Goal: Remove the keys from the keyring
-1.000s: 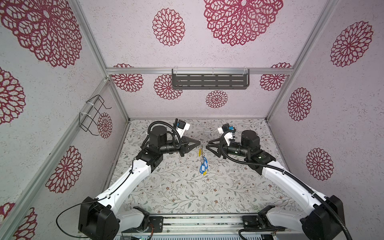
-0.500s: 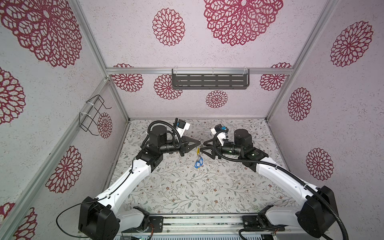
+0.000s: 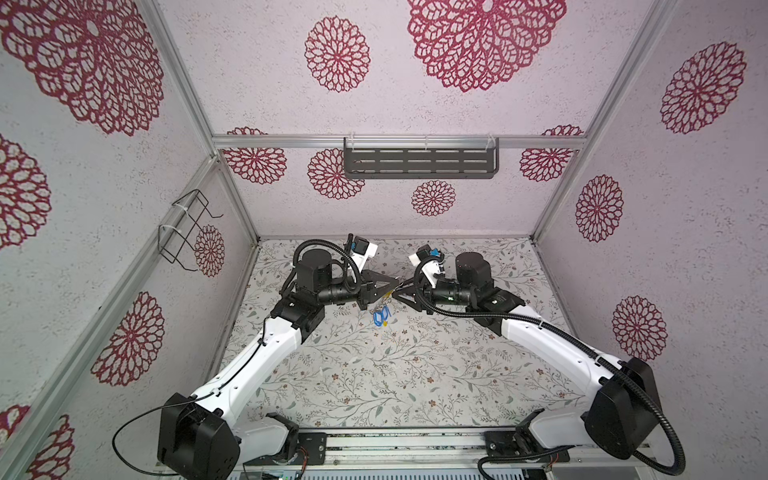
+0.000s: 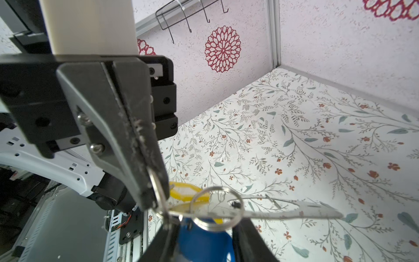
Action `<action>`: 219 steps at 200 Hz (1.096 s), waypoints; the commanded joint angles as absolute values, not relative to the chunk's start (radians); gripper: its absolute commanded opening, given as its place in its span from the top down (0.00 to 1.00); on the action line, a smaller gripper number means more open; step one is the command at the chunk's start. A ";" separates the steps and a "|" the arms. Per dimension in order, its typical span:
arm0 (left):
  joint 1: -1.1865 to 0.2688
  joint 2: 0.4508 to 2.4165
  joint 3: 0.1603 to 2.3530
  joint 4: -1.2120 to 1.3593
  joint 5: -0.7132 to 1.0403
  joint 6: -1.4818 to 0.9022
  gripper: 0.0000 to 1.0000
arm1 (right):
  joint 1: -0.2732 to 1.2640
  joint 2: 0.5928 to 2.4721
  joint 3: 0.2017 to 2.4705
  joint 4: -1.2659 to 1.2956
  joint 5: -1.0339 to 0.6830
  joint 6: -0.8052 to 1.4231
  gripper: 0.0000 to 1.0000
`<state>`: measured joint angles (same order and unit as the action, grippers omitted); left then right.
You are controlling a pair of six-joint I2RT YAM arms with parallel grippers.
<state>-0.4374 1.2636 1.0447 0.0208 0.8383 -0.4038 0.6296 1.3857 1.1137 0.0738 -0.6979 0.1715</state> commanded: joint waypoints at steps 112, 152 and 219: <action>-0.449 1.242 1.012 -0.030 0.644 -0.448 1.00 | 0.635 1.093 0.963 0.027 -0.364 0.181 1.00; -0.458 1.203 0.913 0.086 0.570 -0.563 1.00 | 0.635 1.083 0.975 -0.064 -0.234 0.181 1.00; -0.474 1.196 0.911 0.045 0.477 -0.641 1.00 | 0.635 1.117 1.035 -0.164 -0.135 0.172 1.00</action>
<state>-0.5194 1.2343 0.9188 0.0765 0.6300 -0.6113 0.6773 1.1442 0.9909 -0.1001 -0.3370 0.1585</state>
